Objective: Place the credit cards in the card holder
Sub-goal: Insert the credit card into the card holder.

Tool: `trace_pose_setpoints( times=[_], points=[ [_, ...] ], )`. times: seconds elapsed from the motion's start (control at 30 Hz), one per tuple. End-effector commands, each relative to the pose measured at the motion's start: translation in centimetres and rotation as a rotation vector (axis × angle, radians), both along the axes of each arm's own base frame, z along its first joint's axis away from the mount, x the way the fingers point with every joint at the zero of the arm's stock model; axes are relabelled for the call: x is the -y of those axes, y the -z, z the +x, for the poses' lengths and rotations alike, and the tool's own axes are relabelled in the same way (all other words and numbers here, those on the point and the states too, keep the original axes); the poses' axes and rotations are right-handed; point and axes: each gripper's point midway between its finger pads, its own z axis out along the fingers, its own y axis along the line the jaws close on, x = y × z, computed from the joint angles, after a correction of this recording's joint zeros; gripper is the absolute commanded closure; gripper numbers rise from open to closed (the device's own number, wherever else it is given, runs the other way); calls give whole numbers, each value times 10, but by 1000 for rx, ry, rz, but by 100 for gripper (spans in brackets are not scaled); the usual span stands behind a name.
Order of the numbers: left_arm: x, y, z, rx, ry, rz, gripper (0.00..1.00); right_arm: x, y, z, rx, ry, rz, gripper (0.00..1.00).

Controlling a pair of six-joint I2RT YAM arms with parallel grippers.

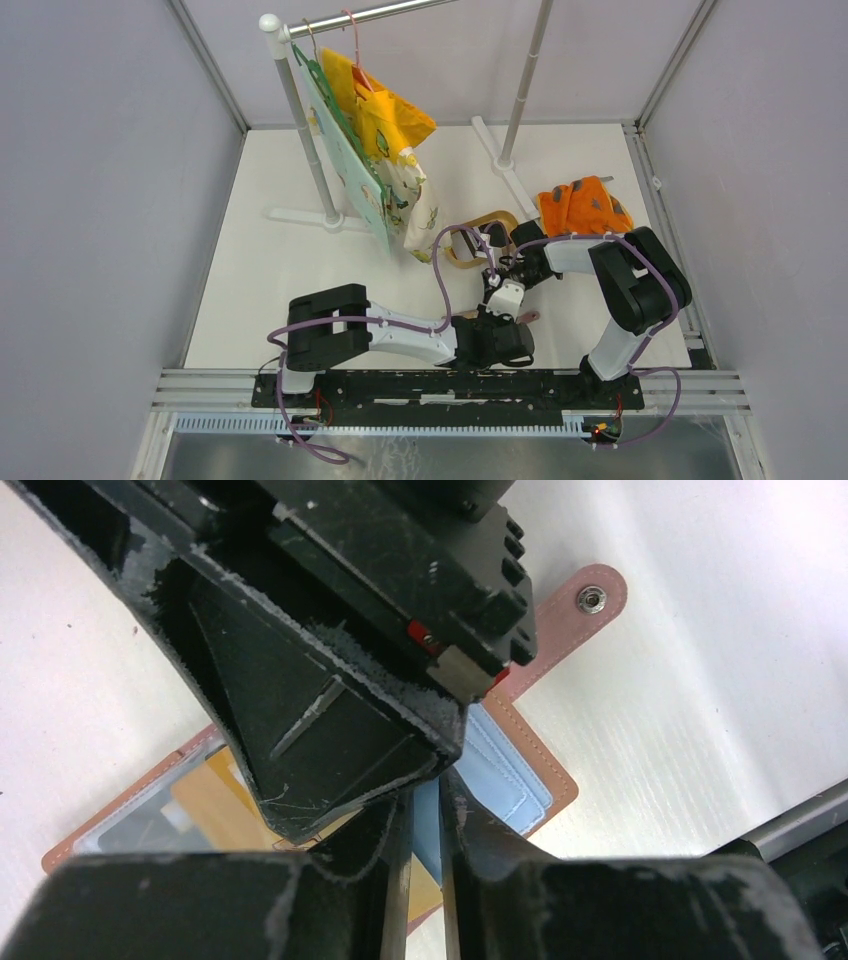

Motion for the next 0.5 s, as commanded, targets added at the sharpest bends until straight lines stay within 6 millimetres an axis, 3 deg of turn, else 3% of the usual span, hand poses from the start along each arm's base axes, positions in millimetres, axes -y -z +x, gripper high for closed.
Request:
trace_pose_setpoints(
  times=[0.0,0.47],
  points=[
    [-10,-11,14,53,-101,-8,76,8,6,13,85,-14,-46,64],
    [-32,-12,17,72,-158,21,70,8,-11,23,138,-56,-3,56]
  ],
)
